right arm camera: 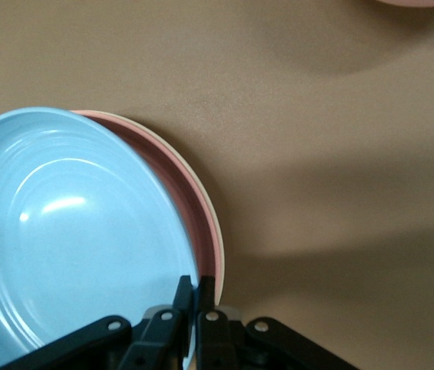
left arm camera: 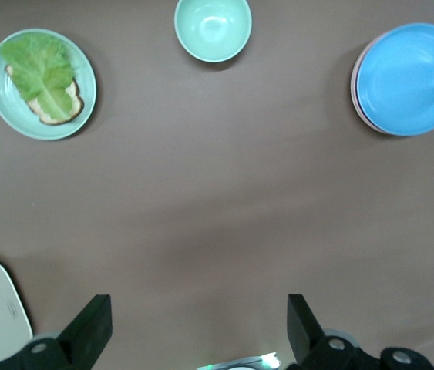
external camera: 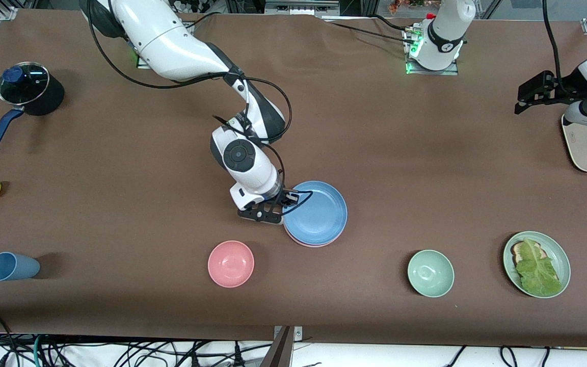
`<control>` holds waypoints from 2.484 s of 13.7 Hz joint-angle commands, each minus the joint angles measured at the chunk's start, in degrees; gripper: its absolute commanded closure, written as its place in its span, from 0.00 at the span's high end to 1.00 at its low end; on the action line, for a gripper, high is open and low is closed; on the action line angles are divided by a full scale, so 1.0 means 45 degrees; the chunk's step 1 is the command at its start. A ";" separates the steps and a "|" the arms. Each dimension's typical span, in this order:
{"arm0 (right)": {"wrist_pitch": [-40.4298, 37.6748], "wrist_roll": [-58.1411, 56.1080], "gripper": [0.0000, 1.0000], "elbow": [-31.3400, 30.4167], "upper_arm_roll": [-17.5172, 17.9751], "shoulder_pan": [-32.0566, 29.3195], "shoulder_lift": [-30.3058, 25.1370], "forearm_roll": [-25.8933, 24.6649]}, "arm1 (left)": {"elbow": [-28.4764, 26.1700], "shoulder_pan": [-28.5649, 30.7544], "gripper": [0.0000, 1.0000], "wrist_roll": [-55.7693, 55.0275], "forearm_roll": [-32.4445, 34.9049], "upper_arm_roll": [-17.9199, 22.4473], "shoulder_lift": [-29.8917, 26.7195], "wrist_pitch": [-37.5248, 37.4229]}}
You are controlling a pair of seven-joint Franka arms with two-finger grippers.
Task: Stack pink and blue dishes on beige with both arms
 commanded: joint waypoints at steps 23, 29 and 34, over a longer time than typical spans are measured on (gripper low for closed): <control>-0.9177 -0.9554 1.00 -0.2426 -0.3957 -0.2346 -0.7951 0.0053 | 0.0050 0.0149 1.00 -0.1373 0.0226 -0.0127 -0.0073 -0.0100; -1.0644 -1.0947 1.00 -0.3504 -0.2357 -0.5142 -1.0103 -0.0122 | 0.0206 0.0247 1.00 -0.1335 0.0168 -0.0108 -0.0151 -0.0100; -1.1271 -1.1277 1.00 -0.3290 -0.2296 -0.5341 -1.0535 -0.0804 | 0.0206 0.0247 1.00 -0.1354 0.0168 -0.0108 -0.0210 -0.0100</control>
